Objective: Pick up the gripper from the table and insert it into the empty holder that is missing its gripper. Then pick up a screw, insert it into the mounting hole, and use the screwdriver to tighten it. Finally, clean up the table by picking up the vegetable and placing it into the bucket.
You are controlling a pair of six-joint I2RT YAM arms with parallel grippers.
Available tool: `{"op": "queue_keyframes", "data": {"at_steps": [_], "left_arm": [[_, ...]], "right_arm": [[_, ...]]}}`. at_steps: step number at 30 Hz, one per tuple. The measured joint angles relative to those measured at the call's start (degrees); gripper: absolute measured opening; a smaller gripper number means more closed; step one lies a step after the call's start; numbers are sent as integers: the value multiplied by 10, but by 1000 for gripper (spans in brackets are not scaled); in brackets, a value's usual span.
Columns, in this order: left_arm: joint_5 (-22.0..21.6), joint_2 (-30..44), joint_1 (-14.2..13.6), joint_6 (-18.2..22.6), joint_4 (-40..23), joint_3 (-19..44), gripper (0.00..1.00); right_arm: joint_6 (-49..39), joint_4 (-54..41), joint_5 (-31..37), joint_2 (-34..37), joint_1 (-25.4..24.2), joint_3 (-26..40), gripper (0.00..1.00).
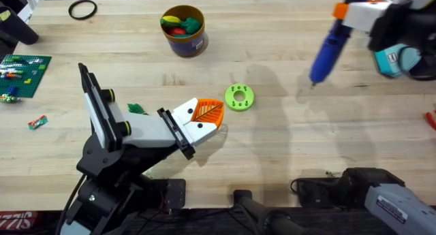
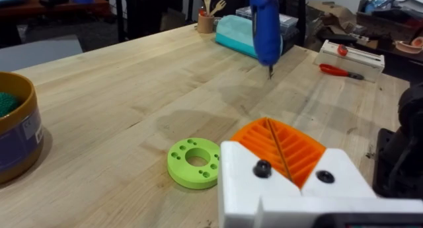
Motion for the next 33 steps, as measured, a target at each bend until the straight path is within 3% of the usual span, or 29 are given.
{"op": "queue_keyframes", "data": {"at_steps": [5, 12, 21, 33], "left_arm": [[0, 0, 0, 0, 1, 0, 13], [0, 0, 0, 0, 1, 0, 13], [0, 0, 0, 0, 1, 0, 13], [1, 0, 0, 0, 1, 0, 13]], "right_arm": [[2, 9, 14, 5, 12, -20, 39], [4, -81, 58, 37, 26, -27, 38], [26, -111, 177, 53, 17, -29, 38], [37, -77, 207, 250, 3, -29, 38]]}}
